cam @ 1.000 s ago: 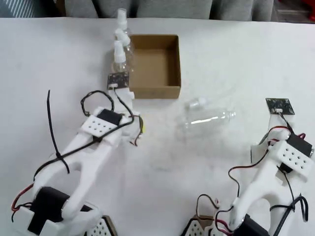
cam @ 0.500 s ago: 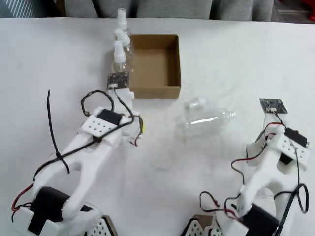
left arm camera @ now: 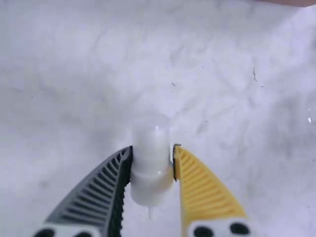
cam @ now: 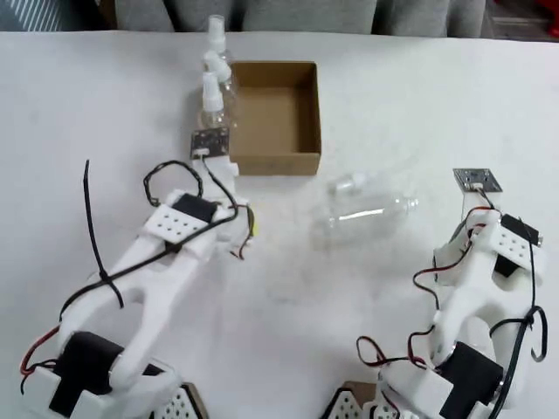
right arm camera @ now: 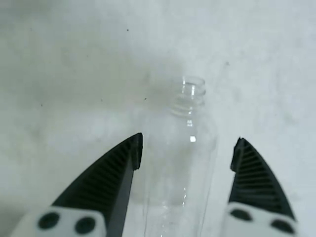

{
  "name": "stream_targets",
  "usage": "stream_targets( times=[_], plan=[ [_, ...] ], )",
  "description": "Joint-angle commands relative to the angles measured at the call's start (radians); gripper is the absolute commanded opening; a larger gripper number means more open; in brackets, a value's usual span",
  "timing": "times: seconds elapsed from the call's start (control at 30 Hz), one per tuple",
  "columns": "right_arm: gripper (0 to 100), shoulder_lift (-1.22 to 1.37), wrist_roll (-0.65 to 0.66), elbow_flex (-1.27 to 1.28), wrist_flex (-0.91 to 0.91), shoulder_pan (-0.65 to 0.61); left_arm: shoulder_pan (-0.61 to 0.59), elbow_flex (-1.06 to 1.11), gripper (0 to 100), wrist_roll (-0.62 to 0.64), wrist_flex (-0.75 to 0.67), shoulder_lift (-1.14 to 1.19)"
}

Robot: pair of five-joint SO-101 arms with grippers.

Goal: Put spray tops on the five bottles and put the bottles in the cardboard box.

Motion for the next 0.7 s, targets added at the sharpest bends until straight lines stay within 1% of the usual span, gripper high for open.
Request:
stream_targets(
  times=[0.0, 0.67],
  plan=[
    [23.2, -0.001, -0.009, -0.035, -0.012, -0.007, 0.008, -0.049, 2, -0.009, -0.018, -0.004],
    [23.4, 0.012, -0.006, -0.003, -0.005, -0.007, 0.008, -0.049, 2, -0.009, -0.018, -0.004]
  ],
)
